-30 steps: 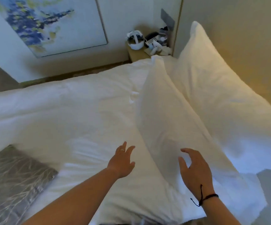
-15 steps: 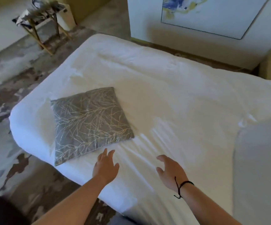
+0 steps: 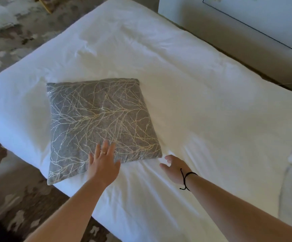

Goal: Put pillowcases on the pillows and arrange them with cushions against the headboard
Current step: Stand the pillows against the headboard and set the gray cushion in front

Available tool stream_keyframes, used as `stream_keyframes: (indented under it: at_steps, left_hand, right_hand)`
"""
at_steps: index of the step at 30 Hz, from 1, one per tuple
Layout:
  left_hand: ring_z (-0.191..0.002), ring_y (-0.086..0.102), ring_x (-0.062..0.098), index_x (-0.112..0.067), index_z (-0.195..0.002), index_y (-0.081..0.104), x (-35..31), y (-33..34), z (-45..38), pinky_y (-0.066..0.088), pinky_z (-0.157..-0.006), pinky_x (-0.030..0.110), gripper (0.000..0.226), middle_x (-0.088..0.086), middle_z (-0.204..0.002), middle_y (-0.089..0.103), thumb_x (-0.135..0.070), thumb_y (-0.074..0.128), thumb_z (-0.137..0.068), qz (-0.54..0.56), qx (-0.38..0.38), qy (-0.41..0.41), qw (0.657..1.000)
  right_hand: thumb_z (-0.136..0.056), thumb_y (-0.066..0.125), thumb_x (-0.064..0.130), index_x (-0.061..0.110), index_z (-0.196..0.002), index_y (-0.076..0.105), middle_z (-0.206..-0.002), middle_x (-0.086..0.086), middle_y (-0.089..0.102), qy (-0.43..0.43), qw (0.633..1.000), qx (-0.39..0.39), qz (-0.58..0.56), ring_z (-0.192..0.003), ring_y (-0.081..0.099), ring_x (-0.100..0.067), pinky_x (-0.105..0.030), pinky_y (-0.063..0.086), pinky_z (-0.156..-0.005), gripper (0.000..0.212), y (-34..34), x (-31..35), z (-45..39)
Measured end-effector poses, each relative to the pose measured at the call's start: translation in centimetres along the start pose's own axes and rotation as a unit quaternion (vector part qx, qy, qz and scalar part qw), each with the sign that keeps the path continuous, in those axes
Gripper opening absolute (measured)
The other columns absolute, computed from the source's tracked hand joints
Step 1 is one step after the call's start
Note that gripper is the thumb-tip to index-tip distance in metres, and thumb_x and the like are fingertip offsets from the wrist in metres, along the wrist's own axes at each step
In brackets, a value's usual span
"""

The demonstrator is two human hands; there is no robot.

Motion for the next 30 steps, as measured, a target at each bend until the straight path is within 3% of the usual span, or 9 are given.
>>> stream_keyframes:
  at_steps: [2,8,12,14,16,21,23,25,30]
  left_hand:
    - [-0.149,-0.016,0.025,-0.037,-0.154,-0.002,0.6,0.8,-2.4,-0.002,-0.119,0.058,0.065,-0.008,-0.163,-0.012,-0.047,0.030,-0.099,-0.012,0.007,-0.009,1.000]
    - [-0.149,-0.018,0.023,-0.046,-0.150,-0.013,2.9,5.1,-4.6,-0.008,-0.117,0.061,0.058,-0.017,-0.161,-0.013,-0.050,0.017,-0.100,-0.006,-0.048,-0.012,0.999]
    - [-0.149,-0.017,0.022,-0.048,-0.150,-0.011,3.6,6.2,-5.2,-0.007,-0.117,0.060,0.061,-0.020,-0.159,-0.014,-0.051,0.023,-0.100,0.015,-0.059,0.008,0.998]
    - [-0.148,-0.019,0.021,-0.048,-0.149,-0.014,3.9,5.8,-5.0,-0.008,-0.117,0.060,0.065,-0.021,-0.159,-0.016,-0.051,0.028,-0.100,0.017,-0.047,0.011,0.999]
    - [-0.148,-0.021,0.021,-0.048,-0.148,-0.017,4.0,5.0,-4.6,-0.007,-0.117,0.059,0.069,-0.020,-0.158,-0.019,-0.051,0.031,-0.099,0.017,-0.031,0.020,0.999]
    - [-0.146,-0.023,0.017,-0.047,-0.149,-0.017,3.9,2.3,-3.7,-0.005,-0.118,0.060,0.070,-0.021,-0.159,-0.018,-0.041,0.032,-0.100,0.050,0.013,0.007,0.999]
    - [-0.145,-0.025,0.015,-0.048,-0.149,-0.016,3.3,1.5,-2.7,-0.008,-0.117,0.061,0.069,-0.022,-0.159,-0.018,-0.038,0.032,-0.100,0.071,0.020,0.003,0.997]
    - [-0.145,-0.026,0.014,-0.049,-0.147,-0.019,2.6,1.0,-1.3,-0.008,-0.116,0.062,0.070,-0.023,-0.158,-0.019,-0.041,0.031,-0.099,0.075,0.027,0.004,0.997]
    - [-0.144,-0.026,0.011,-0.057,-0.140,-0.025,-1.7,0.7,2.6,-0.007,-0.114,0.067,0.059,-0.027,-0.156,-0.021,-0.059,0.013,-0.096,0.097,0.067,0.048,0.992]
  right_hand:
    - [-0.097,0.044,0.051,0.023,-0.146,0.036,-0.134,0.000,0.055,-0.003,1.000,-0.005,-0.002,-0.106,0.055,-0.018,-0.027,0.041,-0.082,0.057,-0.2,1.3,-2.4]
    - [-0.095,0.052,0.053,0.014,-0.153,0.022,-0.150,-0.008,0.040,0.037,0.988,-0.028,-0.150,-0.125,0.048,-0.028,-0.030,0.038,-0.088,0.076,0.4,4.2,-9.7]
    - [-0.087,0.062,0.055,0.009,-0.133,0.057,-0.123,-0.013,0.066,0.051,0.974,-0.020,-0.221,-0.103,0.064,-0.034,-0.045,0.053,-0.093,0.065,2.3,6.1,-12.0]
    - [-0.087,0.066,0.049,0.001,-0.127,0.060,-0.117,-0.017,0.069,0.071,0.970,-0.039,-0.230,-0.101,0.066,-0.039,-0.048,0.054,-0.092,0.063,2.3,6.8,-12.1]
    - [-0.087,0.069,0.042,-0.001,-0.126,0.060,-0.101,-0.009,0.066,0.084,0.970,-0.056,-0.222,-0.085,0.062,-0.031,-0.034,0.053,-0.082,0.059,1.6,7.5,-11.8]
    - [-0.085,0.072,0.030,0.010,-0.100,0.066,-0.084,-0.002,0.060,0.051,0.978,-0.093,-0.181,-0.070,0.054,-0.018,-0.026,0.045,-0.063,0.026,-0.9,9.3,-9.2]
    - [-0.087,0.070,0.024,-0.003,-0.103,0.064,-0.077,-0.004,0.052,0.051,0.969,-0.066,-0.234,-0.064,0.048,-0.021,-0.026,0.040,-0.056,0.031,-1.0,9.3,-7.4]
    - [-0.088,0.069,0.021,-0.007,-0.102,0.063,-0.078,-0.007,0.051,0.045,0.961,-0.051,-0.268,-0.067,0.049,-0.021,-0.030,0.041,-0.058,0.032,-0.8,8.9,-5.2]
    - [-0.082,0.071,0.019,0.012,-0.071,0.064,-0.070,-0.008,0.062,0.012,0.942,-0.095,-0.323,-0.065,0.060,-0.024,-0.032,0.045,-0.060,0.015,-2.5,4.8,2.4]
Point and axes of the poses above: each hand's wrist, its own z-axis away from the middle knuckle, its own y-axis out of the palm, x = y × z, the point moved 5 cm from there along -z, towards the middle knuckle
